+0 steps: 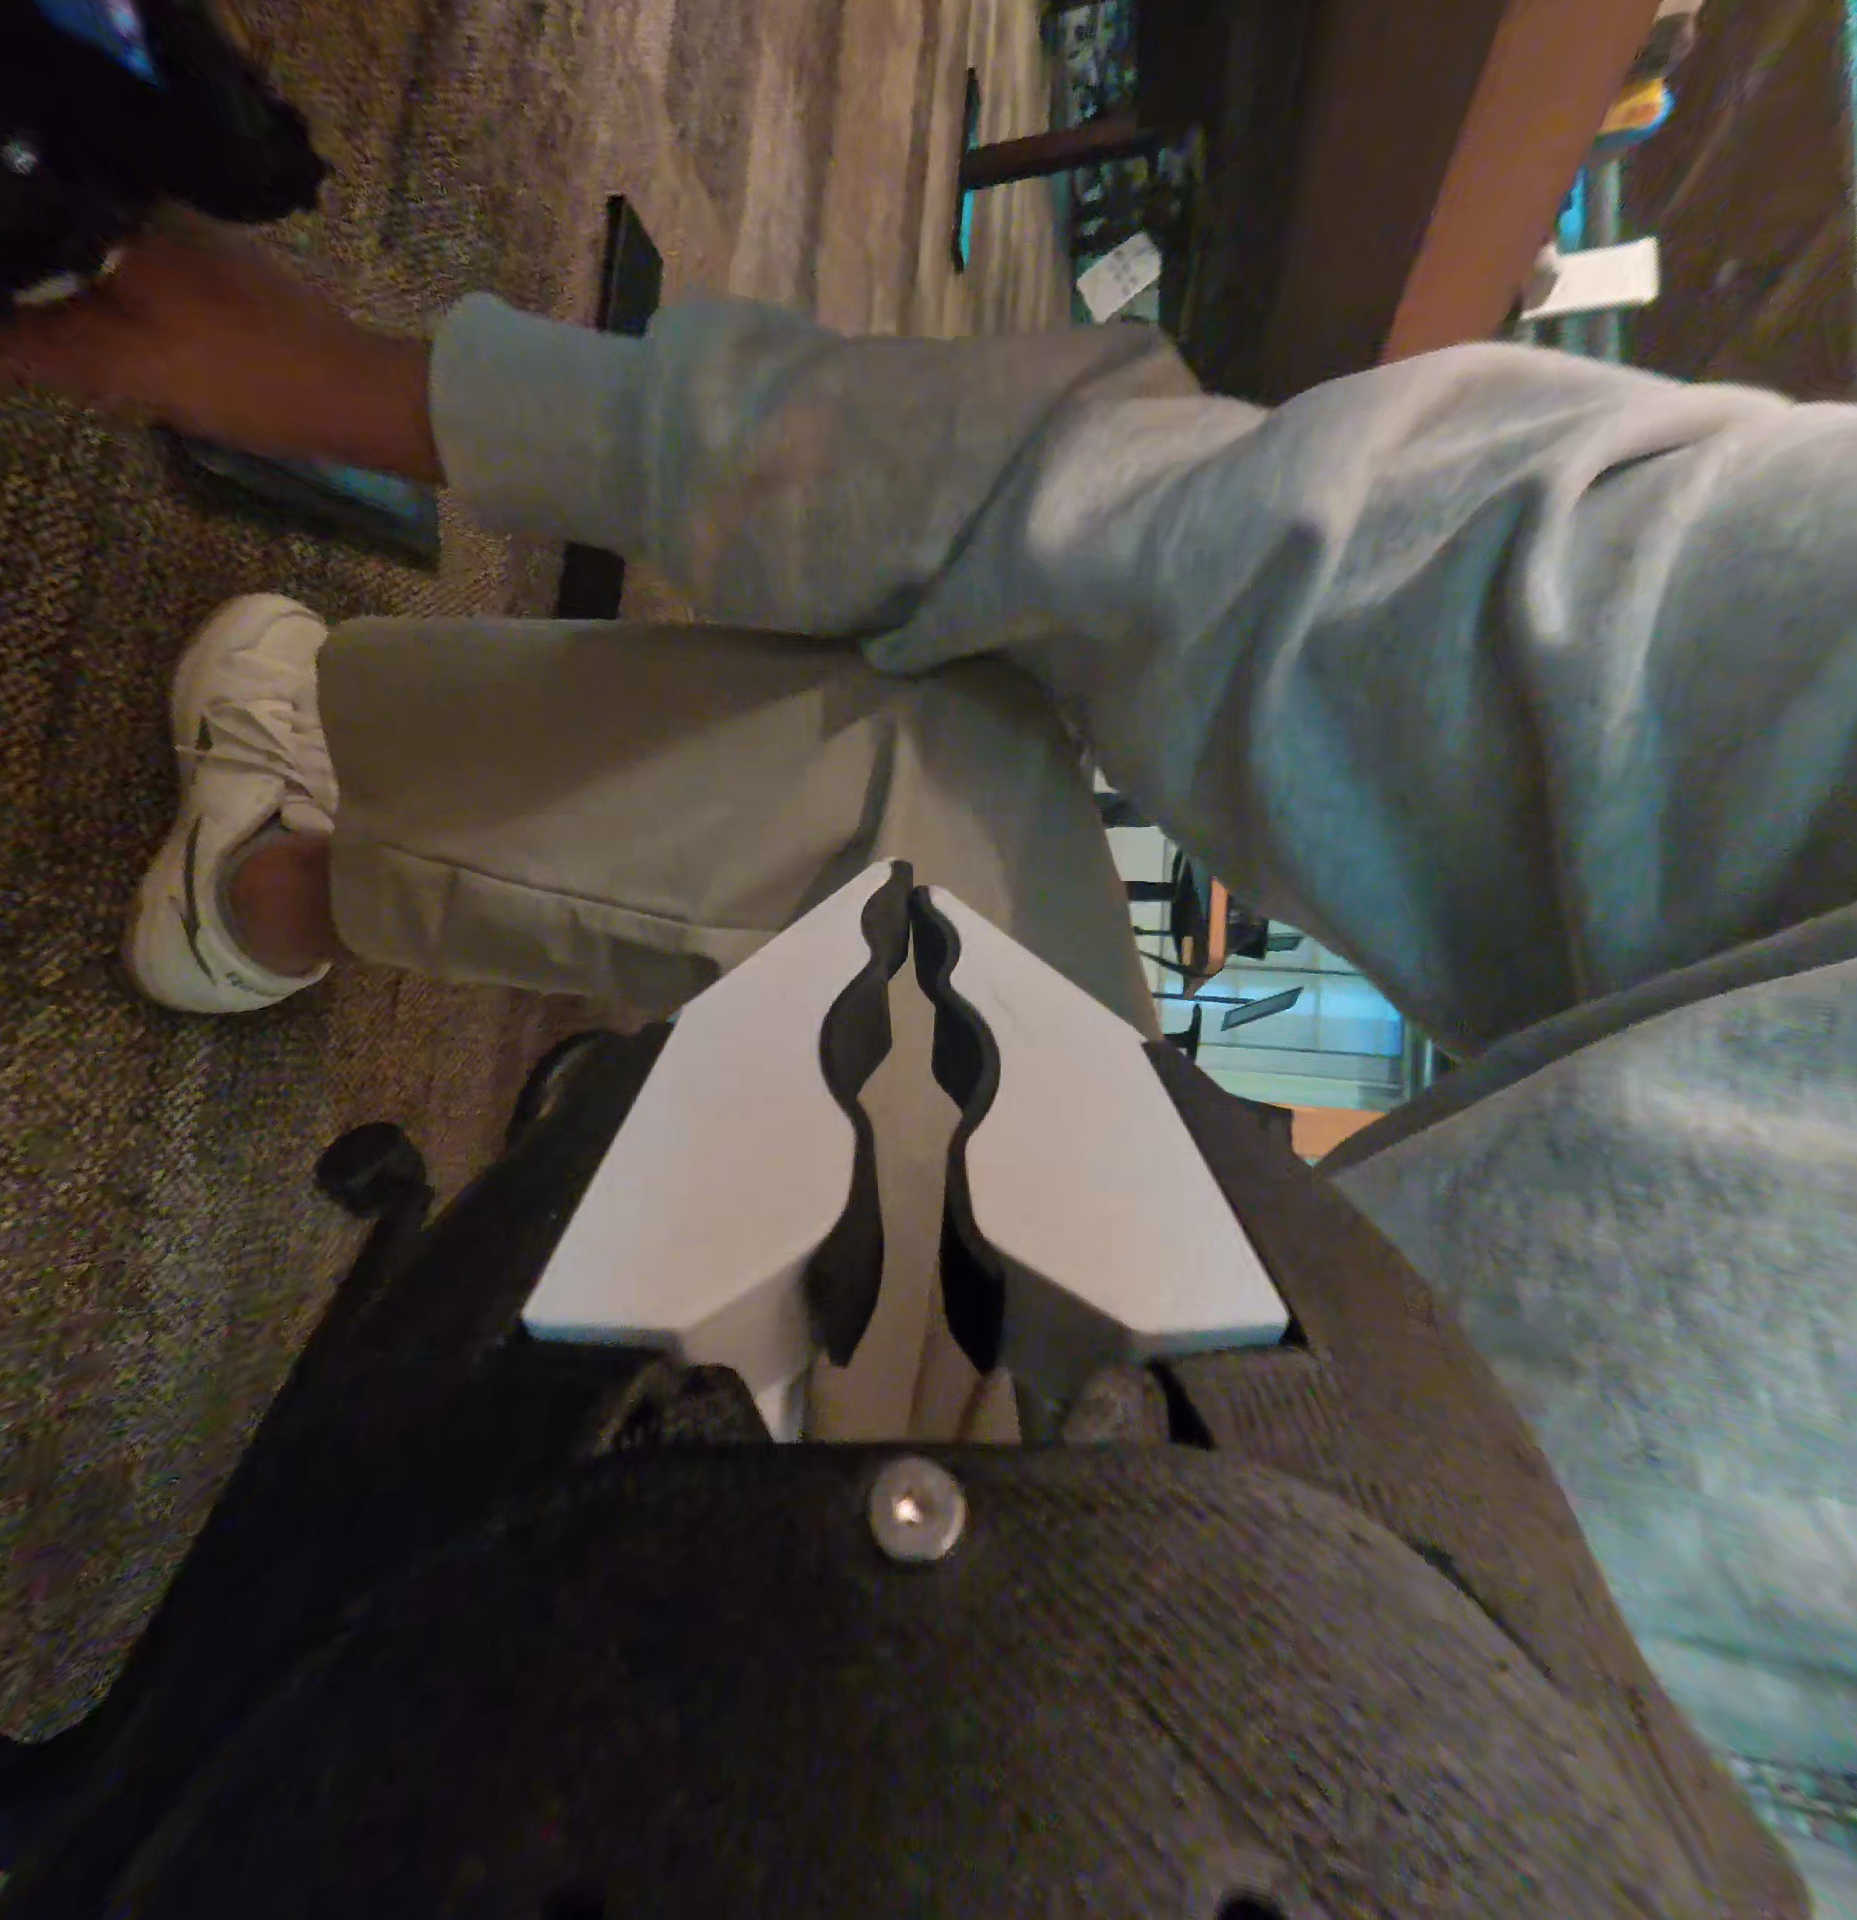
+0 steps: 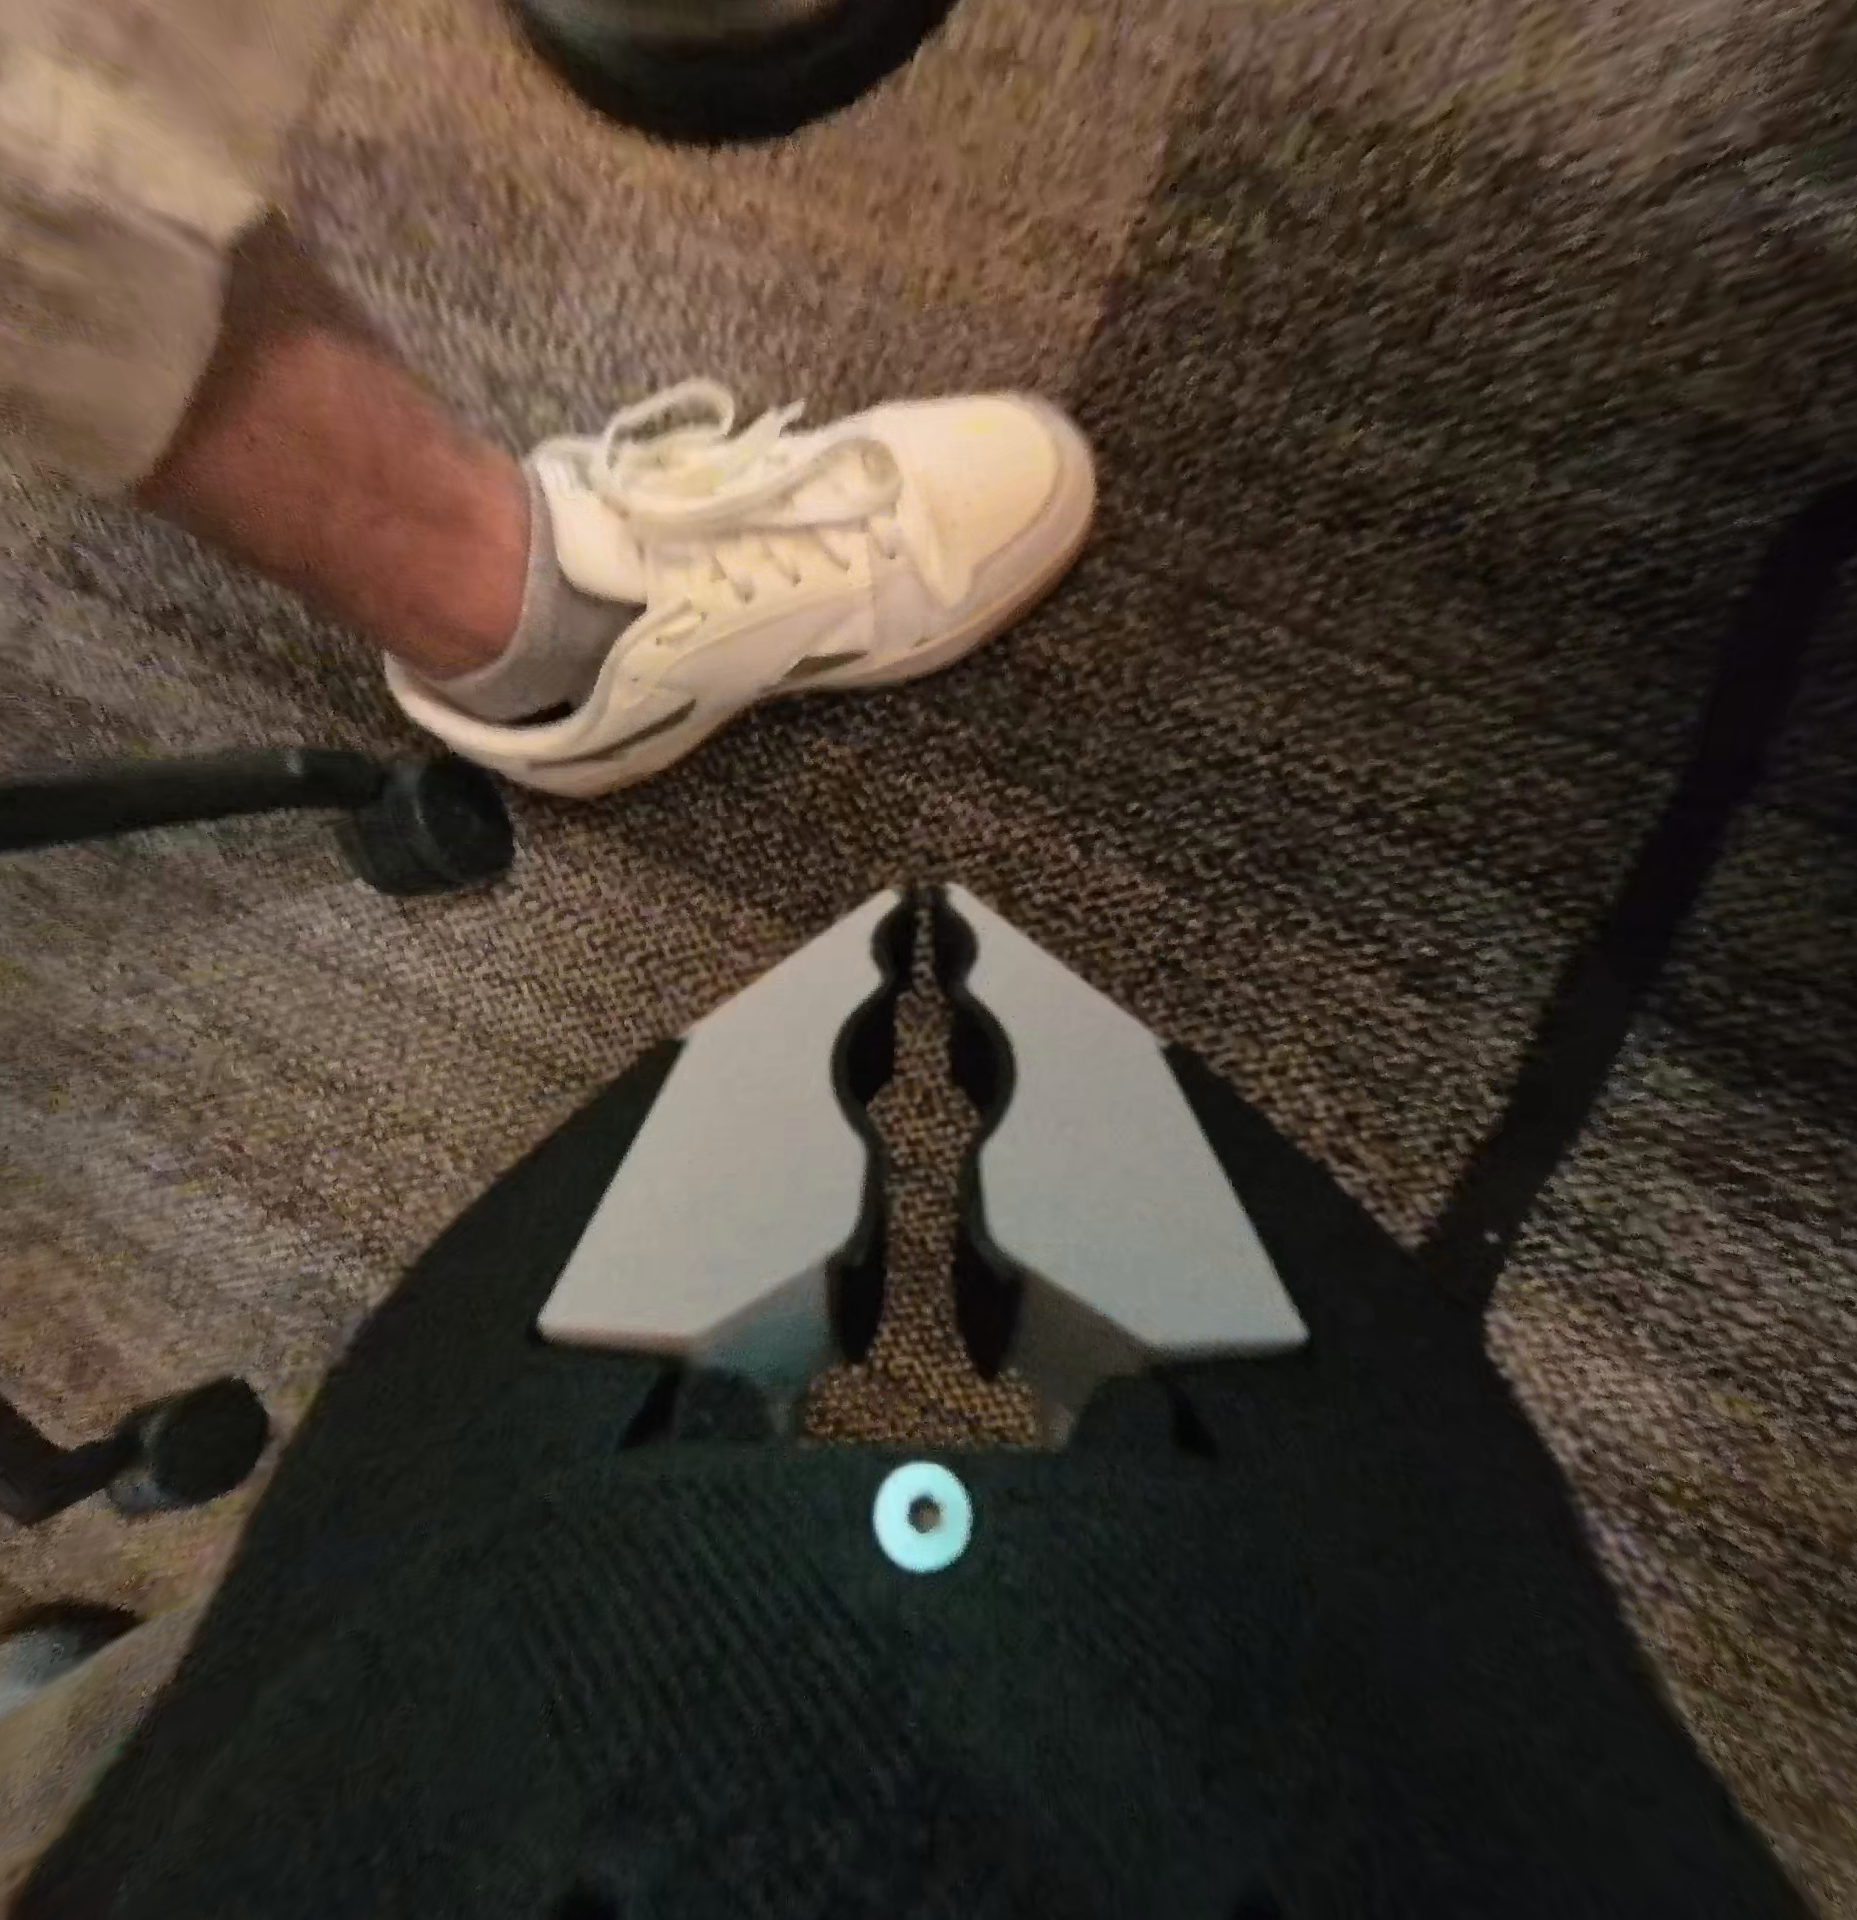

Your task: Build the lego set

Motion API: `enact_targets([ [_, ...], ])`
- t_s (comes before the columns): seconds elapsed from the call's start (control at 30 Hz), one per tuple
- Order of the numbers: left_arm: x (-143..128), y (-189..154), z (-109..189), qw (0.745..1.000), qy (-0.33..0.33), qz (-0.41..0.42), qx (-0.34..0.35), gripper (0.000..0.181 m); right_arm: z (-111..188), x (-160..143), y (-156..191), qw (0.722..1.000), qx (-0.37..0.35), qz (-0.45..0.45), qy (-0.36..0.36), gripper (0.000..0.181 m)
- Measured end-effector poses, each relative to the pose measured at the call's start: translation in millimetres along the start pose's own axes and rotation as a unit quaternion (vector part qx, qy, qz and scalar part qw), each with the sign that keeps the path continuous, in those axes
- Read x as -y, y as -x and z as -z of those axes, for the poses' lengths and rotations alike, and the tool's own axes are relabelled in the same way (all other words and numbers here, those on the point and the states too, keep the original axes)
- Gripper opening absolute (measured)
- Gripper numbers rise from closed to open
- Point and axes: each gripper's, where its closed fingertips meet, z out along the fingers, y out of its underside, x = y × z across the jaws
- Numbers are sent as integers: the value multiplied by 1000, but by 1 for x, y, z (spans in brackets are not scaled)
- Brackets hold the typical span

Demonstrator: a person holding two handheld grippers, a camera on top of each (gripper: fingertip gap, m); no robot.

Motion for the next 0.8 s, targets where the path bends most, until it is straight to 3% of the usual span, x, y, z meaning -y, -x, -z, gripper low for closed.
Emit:
enact_targets([
  [0.03,-2,0,1,1000,-3,5,-3,0,-15,-13,9,1000,16,2,14,11],
  [0.13,-6,10,0,1000,-1,14,8,0,-80,-71,38,990,86,-67,85,24],
  [0.2,-5,18,-1,1000,5,27,14,0,-120,-102,27,989,38,-104,101,22],
  [0.3,2,26,-3,999,14,48,12,0,-153,-120,1,983,-58,-146,92,30],
  [0.53,4,29,-10,998,24,51,13,0,-180,-128,-7,984,-65,-74,151,25],
  [0.8,-10,28,-18,998,41,41,20,0,-186,-122,2,986,-66,-76,130,31],
])
